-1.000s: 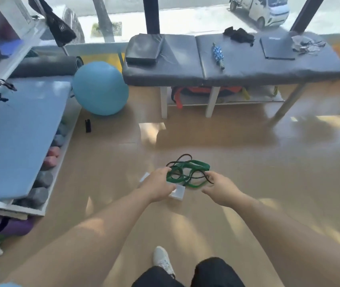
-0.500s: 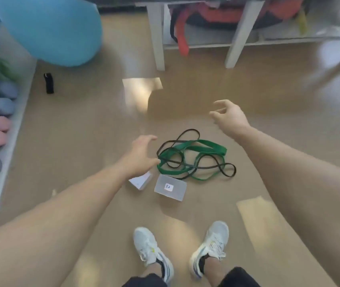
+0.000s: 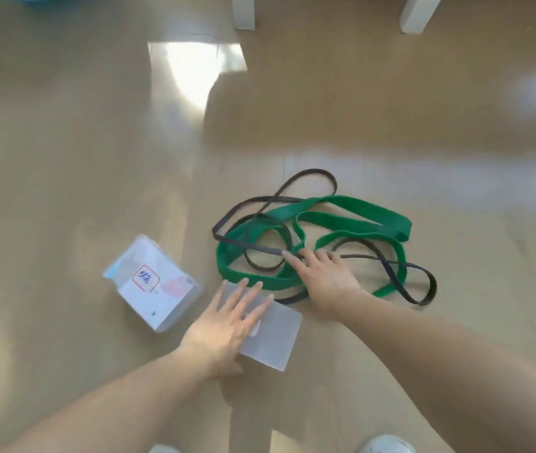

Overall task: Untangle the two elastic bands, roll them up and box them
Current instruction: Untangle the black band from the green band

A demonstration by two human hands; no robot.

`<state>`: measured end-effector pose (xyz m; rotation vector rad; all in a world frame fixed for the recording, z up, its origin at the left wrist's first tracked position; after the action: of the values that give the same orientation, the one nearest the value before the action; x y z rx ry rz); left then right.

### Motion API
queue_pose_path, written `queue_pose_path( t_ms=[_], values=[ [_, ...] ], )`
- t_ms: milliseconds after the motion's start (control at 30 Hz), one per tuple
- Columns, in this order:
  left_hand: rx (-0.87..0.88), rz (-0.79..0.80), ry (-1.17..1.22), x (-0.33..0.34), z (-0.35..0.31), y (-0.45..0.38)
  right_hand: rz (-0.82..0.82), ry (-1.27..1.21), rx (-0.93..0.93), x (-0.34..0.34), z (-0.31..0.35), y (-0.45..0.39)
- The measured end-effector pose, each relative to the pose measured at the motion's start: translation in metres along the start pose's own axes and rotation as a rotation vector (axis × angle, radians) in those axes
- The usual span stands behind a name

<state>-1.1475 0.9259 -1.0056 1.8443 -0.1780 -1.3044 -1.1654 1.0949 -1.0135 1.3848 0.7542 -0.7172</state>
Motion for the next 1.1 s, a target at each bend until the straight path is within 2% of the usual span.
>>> queue_pose_path(
  t_ms=[67,167,233,367,467,567,700,833,900,933,967,1033,1100],
  values=[
    [0.016,-0.149,0.059,-0.01,0.01,-0.02,-0.055,0.072,-0.01,0.001,-0.012,-0.017],
    [0.089,-0.218,0.144,-0.039,0.014,-0.043,-0.119,0.023,-0.017,-0.012,-0.042,-0.041],
    [0.033,-0.274,0.186,-0.064,0.023,-0.05,-0.229,0.04,-0.033,-0.028,-0.052,-0.047],
    [0.066,-0.384,0.144,-0.103,0.021,-0.064,-0.444,-0.085,0.097,-0.066,-0.092,-0.05],
    [0.164,-0.463,0.005,-0.12,0.0,-0.069,-0.497,-0.135,0.251,-0.103,-0.14,-0.045],
    [0.264,-0.454,0.03,-0.128,-0.022,-0.067,-0.578,-0.308,0.452,-0.148,-0.185,-0.025],
    [0.301,-0.369,0.129,-0.113,-0.037,-0.063,-0.868,-0.652,0.669,-0.213,-0.222,0.021],
    [0.195,-0.286,0.163,-0.101,-0.022,-0.076,-1.235,-0.855,0.7,-0.279,-0.234,0.075],
    [0.159,-0.279,0.164,-0.103,-0.012,-0.082,-1.332,-0.834,0.696,-0.298,-0.238,0.096],
    [0.142,-0.285,0.168,-0.105,-0.008,-0.083,-1.282,-0.766,0.696,-0.3,-0.239,0.095],
    [0.123,-0.294,0.174,-0.107,-0.004,-0.084,-1.151,-0.67,0.679,-0.294,-0.24,0.085],
    [0.083,-0.31,0.189,-0.108,0.002,-0.081,-0.762,-0.533,0.615,-0.25,-0.24,0.044],
    [0.037,-0.32,0.215,-0.107,0.007,-0.078,-0.383,-0.477,0.587,-0.178,-0.222,0.012]
  ],
)
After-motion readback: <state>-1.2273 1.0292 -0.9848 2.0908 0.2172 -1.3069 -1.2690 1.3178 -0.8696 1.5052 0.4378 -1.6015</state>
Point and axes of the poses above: each hand's wrist, its own y-axis away from the middle knuckle, its own x-axis out of the palm, z = x × y, the point moved 9 cm from there along -y, towards the middle knuckle, and after that the axes turned 2 degrees about y, right-handed, at the moved point
